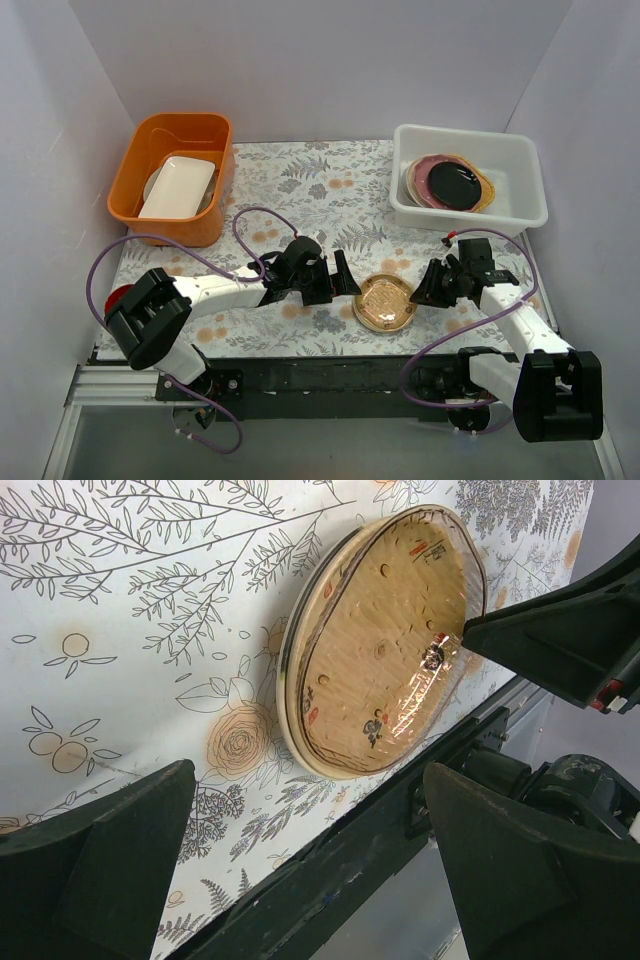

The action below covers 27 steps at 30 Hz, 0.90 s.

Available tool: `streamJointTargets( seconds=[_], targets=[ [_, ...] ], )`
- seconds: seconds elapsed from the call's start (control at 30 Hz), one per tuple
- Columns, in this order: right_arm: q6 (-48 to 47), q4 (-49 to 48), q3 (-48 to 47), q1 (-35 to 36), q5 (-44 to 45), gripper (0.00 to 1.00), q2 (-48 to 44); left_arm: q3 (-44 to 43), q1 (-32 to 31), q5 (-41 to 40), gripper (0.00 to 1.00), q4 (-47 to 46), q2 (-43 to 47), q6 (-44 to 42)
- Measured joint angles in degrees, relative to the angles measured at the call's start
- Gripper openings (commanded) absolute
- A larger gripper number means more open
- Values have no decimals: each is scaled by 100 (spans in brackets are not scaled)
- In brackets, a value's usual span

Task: Place the plates into the plastic bin on the countertop
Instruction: Pick up the plate at the center of the board.

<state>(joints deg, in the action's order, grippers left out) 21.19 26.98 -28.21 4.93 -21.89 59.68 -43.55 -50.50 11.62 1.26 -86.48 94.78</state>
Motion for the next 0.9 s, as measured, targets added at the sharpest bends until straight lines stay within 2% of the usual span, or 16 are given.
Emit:
streamJointTargets(
  seconds=[0.2,0.37,0.9],
  targets=[
    [-7,0,0,2,81,9,4,2,0,0,98,0,0,2],
    [-13,4,0,9,92,1,4,2,0,0,98,0,0,2],
    [-24,79,-179,9,107,1,7,2,0,2,98,-2,0,0]
  ],
)
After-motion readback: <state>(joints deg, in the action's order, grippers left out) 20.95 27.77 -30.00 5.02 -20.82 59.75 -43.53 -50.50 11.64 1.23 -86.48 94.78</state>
